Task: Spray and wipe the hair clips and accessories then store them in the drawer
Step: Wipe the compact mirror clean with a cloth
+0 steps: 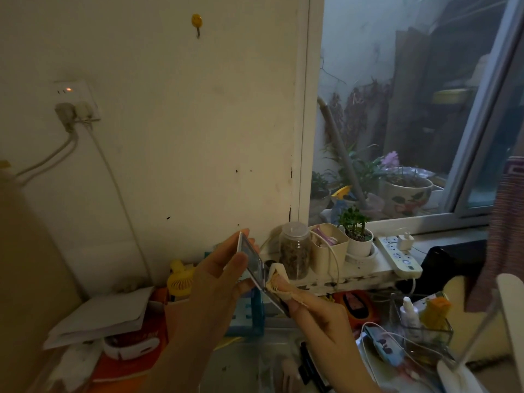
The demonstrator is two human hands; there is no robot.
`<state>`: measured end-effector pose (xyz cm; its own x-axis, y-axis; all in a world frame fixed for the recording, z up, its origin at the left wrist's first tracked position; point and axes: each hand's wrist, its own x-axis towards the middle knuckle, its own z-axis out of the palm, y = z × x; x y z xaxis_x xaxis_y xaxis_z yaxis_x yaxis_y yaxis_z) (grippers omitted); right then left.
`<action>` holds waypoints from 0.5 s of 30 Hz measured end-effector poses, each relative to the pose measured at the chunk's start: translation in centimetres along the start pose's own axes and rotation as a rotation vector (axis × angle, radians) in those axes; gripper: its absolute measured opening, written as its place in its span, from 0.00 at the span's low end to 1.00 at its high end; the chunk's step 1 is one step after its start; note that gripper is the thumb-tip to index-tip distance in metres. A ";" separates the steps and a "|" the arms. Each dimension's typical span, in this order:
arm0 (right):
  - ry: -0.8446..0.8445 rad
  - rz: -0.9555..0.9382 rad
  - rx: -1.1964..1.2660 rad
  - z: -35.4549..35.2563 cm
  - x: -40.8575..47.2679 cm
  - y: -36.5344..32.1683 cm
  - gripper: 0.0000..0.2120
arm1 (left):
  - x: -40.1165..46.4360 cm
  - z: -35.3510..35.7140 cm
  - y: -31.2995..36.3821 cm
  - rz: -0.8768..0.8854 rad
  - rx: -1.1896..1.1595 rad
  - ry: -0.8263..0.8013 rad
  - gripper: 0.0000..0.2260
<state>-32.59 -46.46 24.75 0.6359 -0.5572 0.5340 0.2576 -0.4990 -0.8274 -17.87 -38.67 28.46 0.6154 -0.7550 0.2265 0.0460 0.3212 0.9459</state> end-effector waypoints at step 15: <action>0.116 0.187 0.124 0.9 -1.3 0.6 0.11 | -0.7 1.3 -0.1 0.101 0.086 -0.084 0.18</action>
<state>-32.59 -45.42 23.46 0.5952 -0.7079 0.3804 0.2356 -0.2989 -0.9248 -19.29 -38.88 28.55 0.5457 -0.7673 0.3367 -0.0826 0.3506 0.9329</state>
